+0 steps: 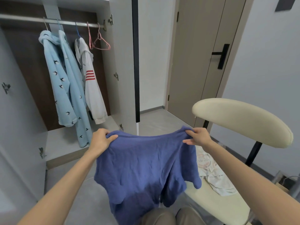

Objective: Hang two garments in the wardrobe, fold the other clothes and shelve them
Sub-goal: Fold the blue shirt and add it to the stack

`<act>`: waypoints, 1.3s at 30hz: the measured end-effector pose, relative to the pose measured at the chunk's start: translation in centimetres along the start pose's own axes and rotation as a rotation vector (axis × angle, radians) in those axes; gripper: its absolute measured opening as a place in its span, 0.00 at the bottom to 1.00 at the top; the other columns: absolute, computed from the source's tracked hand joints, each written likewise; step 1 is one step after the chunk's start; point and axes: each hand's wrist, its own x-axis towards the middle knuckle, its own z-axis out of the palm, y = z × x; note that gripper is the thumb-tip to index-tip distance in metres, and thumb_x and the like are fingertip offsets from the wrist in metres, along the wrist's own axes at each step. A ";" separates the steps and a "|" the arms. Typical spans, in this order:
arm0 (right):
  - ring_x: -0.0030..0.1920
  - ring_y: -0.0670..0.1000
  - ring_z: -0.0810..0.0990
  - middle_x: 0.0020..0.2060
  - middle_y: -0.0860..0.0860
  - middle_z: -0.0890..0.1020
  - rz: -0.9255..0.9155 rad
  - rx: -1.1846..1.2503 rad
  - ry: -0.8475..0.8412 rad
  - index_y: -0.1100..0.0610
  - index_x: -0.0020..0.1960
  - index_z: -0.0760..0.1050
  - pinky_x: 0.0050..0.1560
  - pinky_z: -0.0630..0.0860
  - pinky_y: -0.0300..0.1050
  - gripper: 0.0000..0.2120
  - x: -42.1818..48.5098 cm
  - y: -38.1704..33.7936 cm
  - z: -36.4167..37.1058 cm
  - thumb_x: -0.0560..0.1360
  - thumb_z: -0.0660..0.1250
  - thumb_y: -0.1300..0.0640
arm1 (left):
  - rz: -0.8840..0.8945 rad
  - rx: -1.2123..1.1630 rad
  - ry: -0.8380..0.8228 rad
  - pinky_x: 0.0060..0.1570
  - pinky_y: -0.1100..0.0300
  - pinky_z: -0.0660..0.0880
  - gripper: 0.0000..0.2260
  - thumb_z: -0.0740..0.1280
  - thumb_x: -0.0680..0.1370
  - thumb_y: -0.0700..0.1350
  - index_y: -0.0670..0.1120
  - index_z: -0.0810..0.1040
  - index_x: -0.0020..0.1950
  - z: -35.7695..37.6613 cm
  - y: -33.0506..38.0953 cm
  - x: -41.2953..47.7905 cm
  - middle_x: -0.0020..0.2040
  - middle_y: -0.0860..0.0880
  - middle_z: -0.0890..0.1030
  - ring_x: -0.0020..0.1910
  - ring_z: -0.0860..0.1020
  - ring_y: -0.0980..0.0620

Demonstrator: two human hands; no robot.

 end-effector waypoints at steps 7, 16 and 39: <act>0.34 0.53 0.77 0.35 0.53 0.72 0.052 0.157 0.010 0.57 0.43 0.71 0.34 0.78 0.39 0.08 1.3 0.2 2.8 0.80 0.61 0.58 | -0.021 -0.197 0.095 0.39 0.61 0.66 0.08 0.69 0.76 0.46 0.42 0.77 0.45 0.1 -0.4 0.1 0.42 0.50 0.77 0.42 0.74 0.51; 0.37 0.48 0.66 0.35 0.51 0.69 0.049 0.298 -0.104 0.57 0.41 0.70 0.39 0.64 0.39 0.11 7.2 -1.4 6.6 0.81 0.57 0.61 | -0.080 -0.601 0.246 0.38 0.70 0.69 0.06 0.71 0.74 0.38 0.44 0.78 0.49 0.3 0.8 3.4 0.45 0.52 0.80 0.43 0.77 0.59; 0.52 0.49 0.74 0.46 0.47 0.79 -0.339 0.289 0.124 0.50 0.47 0.77 0.56 0.70 0.46 0.09 15.2 -10.2 -6.1 0.80 0.60 0.49 | 0.200 -0.763 0.221 0.38 0.70 0.74 0.04 0.72 0.74 0.46 0.52 0.79 0.46 -0.1 17.0 8.1 0.41 0.57 0.82 0.42 0.80 0.62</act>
